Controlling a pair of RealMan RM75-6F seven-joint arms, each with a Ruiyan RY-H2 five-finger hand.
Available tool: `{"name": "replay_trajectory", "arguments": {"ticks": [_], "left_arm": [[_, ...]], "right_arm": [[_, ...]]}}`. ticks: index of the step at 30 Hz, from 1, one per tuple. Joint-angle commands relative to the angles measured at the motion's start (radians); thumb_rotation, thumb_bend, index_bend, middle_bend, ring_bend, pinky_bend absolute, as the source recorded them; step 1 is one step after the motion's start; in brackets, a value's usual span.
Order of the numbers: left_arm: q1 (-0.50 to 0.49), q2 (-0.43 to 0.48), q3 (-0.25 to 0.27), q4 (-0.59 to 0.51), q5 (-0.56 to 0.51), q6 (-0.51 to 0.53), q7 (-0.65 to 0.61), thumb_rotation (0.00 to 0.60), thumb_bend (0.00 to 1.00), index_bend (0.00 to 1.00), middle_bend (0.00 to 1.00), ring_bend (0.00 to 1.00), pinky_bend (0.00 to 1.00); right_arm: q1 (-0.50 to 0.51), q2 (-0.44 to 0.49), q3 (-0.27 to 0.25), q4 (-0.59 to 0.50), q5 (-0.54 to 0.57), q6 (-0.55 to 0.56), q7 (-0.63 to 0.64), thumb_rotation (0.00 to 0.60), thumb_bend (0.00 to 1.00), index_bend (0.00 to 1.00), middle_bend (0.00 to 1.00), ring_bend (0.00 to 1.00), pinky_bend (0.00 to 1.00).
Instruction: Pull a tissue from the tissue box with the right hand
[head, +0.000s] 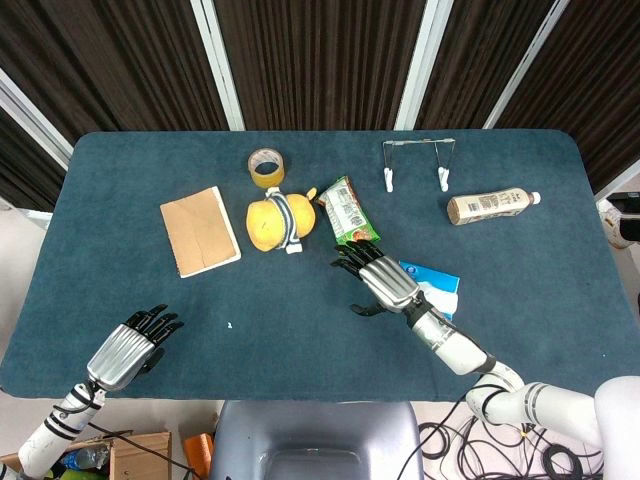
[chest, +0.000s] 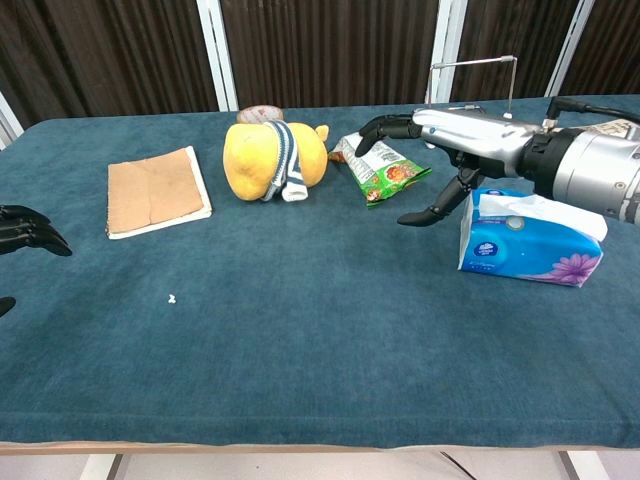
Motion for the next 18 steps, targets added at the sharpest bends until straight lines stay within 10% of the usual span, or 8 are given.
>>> {"name": "replay_trajectory", "arguments": {"ticks": [1, 18], "left_arm": [[-0.002, -0.002, 0.003, 0.004, 0.001, 0.004, -0.002, 0.6, 0.46, 0.28, 0.26, 0.16, 0.35], [-0.012, 0.006, 0.008, -0.002, -0.021, 0.005, -0.021, 0.6, 0.46, 0.28, 0.26, 0.16, 0.37]], "right_arm": [[-0.001, -0.001, -0.001, 0.002, 0.002, 0.003, -0.005, 0.6, 0.15, 0.23, 0.06, 0.0, 0.07], [-0.055, 0.034, -0.003, -0.055, 0.003, 0.108, -0.05, 0.6, 0.15, 0.23, 0.06, 0.0, 0.07]]}}
